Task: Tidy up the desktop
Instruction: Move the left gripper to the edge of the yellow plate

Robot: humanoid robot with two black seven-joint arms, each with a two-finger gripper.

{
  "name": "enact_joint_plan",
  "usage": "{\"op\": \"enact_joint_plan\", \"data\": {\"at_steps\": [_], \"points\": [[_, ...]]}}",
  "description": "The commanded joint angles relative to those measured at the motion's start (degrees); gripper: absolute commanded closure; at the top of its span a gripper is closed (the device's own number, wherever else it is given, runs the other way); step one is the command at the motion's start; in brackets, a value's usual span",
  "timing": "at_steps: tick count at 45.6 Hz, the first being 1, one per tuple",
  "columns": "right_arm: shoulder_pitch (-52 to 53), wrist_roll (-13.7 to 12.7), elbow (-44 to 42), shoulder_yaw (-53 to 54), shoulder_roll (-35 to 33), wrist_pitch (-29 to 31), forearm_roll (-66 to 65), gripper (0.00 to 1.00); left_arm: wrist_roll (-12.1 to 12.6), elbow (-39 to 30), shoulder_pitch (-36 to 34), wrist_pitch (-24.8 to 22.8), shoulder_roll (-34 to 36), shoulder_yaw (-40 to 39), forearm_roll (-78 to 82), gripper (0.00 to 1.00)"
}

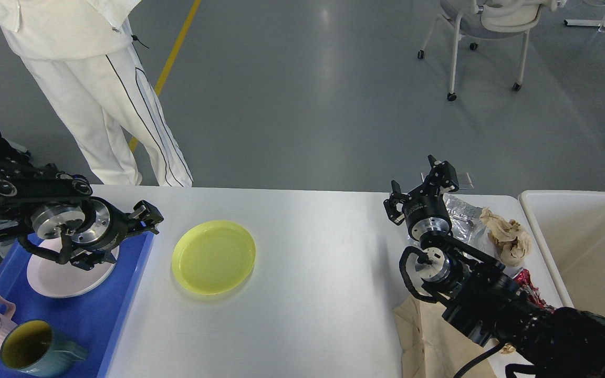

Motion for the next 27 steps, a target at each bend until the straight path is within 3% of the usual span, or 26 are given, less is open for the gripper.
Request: {"op": "enact_joint_plan", "data": {"at_steps": [1, 13, 21, 27], "points": [[0.0, 0.0, 0.0, 0.0, 0.0, 0.0, 0.0, 0.0, -0.2, -0.1, 4.6, 5.2, -2.3, -2.6, -2.6, 0.06], [0.0, 0.0, 0.0, 0.0, 0.0, 0.0, 0.0, 0.0, -1.0, 3.6, 12.6, 17.5, -7.1, -7.4, -3.3, 0.05], [0.0, 0.0, 0.0, 0.0, 0.0, 0.0, 0.0, 0.0, -1.2, 9.3, 16.0, 18.7, -10.2, -8.4, -3.3, 0.06], [0.0, 0.0, 0.0, 0.0, 0.0, 0.0, 0.0, 0.0, -2.8, 13.0, 18.2, 18.6, -12.5, -9.0, -3.3, 0.07]]}}
